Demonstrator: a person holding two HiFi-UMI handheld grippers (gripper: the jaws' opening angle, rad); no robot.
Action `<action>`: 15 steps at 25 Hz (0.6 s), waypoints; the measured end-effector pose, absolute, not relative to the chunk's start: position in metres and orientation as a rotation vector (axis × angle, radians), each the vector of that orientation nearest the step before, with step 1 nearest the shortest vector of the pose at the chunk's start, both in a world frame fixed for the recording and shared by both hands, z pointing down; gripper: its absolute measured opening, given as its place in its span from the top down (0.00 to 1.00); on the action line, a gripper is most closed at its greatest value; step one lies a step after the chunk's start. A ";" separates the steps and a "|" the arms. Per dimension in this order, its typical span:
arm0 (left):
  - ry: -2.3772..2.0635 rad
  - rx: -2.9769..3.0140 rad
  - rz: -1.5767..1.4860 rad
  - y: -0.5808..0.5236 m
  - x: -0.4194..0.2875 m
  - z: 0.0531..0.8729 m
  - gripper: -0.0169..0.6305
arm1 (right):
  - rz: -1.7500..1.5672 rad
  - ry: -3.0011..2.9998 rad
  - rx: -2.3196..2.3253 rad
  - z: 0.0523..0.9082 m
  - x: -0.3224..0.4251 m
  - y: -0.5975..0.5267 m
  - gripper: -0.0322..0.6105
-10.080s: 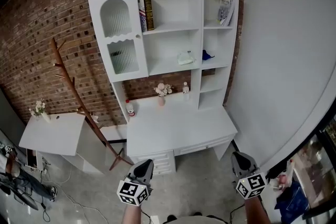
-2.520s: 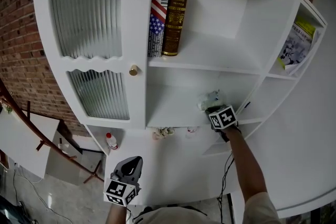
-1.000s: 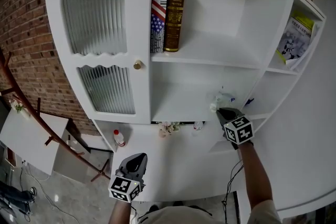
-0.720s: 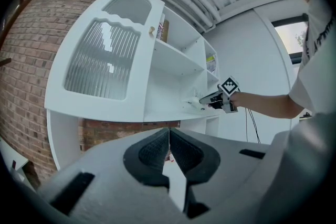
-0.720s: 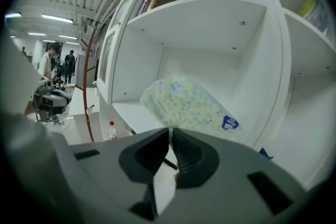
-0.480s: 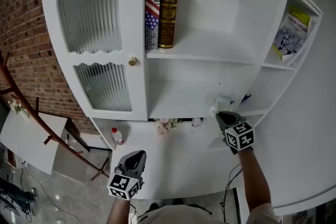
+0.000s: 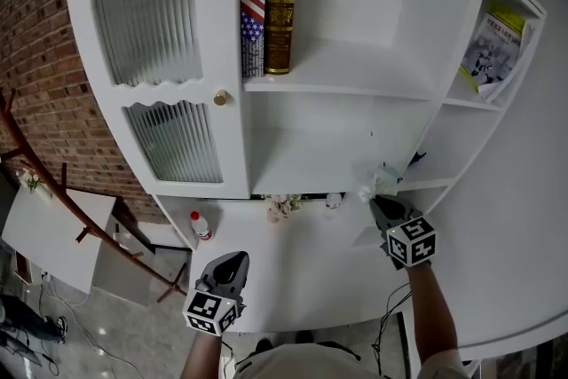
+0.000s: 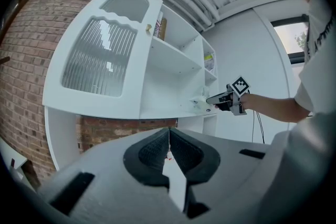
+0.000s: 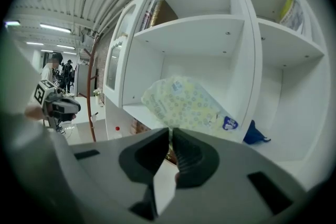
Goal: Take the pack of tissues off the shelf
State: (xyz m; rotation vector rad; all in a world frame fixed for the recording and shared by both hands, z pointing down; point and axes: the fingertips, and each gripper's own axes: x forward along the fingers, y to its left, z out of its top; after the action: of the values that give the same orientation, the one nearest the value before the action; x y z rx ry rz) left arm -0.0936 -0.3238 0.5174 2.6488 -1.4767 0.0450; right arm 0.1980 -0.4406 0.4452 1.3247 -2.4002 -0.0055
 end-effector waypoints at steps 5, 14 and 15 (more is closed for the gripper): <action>-1.478 2.650 0.042 -0.323 -0.093 0.518 0.93 | 0.011 -2.417 1.351 0.448 0.201 -0.430 0.89; -1.486 2.639 0.045 -0.322 -0.094 0.524 0.93 | 0.082 -2.456 1.391 0.467 0.207 -0.406 0.89; -1.489 2.635 0.049 -0.322 -0.094 0.527 0.93 | 0.087 -2.460 1.396 0.469 0.207 -0.403 0.89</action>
State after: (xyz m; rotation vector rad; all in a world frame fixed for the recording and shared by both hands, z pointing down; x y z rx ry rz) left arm -0.0943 -0.3216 0.5265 2.6352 -1.4889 0.0486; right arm 0.2069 -0.4033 0.4693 1.3963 -2.4604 0.0871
